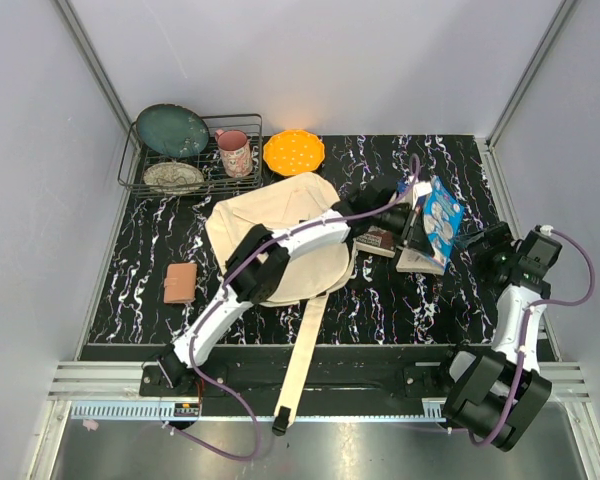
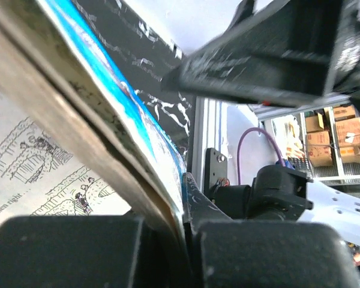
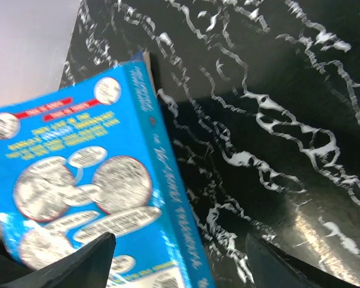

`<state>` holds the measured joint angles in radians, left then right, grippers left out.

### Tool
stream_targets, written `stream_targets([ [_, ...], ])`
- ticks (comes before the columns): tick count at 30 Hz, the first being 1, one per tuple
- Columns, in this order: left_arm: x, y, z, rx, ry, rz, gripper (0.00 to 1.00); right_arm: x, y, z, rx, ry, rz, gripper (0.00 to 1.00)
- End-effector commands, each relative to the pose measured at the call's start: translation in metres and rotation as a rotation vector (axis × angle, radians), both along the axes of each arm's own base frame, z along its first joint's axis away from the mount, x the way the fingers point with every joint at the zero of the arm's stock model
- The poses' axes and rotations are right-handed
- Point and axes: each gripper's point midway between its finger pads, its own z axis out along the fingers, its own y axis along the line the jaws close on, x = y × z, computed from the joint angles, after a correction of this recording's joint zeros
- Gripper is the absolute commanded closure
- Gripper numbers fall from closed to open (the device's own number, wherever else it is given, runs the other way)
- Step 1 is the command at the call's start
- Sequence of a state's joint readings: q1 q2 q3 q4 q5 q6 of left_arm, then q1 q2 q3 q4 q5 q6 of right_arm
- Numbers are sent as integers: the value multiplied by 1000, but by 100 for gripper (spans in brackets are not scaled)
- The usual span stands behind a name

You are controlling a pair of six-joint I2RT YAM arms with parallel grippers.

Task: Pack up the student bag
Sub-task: Pick up the book from the center of the board.

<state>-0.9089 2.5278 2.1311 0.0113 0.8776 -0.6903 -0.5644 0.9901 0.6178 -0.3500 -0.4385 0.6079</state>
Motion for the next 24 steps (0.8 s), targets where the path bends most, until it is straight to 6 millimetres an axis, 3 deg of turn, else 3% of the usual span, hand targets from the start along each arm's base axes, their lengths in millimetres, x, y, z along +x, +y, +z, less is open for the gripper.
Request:
stream_targets([
  [1,19,11,126,-228,-218,28,100,3,30,27,94,-110,143,7],
  [2,18,13,132,-236,-228,29,100,4,35,30,117,-126,159,7],
  [6,18,14,116,-211,-208,30,100,4,53,37,188,-204,238,6],
  [9,15,16,101,-200,-174,29,100,2,58,37,197,-226,267,6],
  [14,9,17,95,-220,-157,13,100,6,66,47,234,-307,318,5],
  [20,7,22,101,-235,-171,25,100,11,62,22,272,-245,309,5],
  [24,10,31,82,-197,-146,73,100,10,49,3,209,-167,241,5],
])
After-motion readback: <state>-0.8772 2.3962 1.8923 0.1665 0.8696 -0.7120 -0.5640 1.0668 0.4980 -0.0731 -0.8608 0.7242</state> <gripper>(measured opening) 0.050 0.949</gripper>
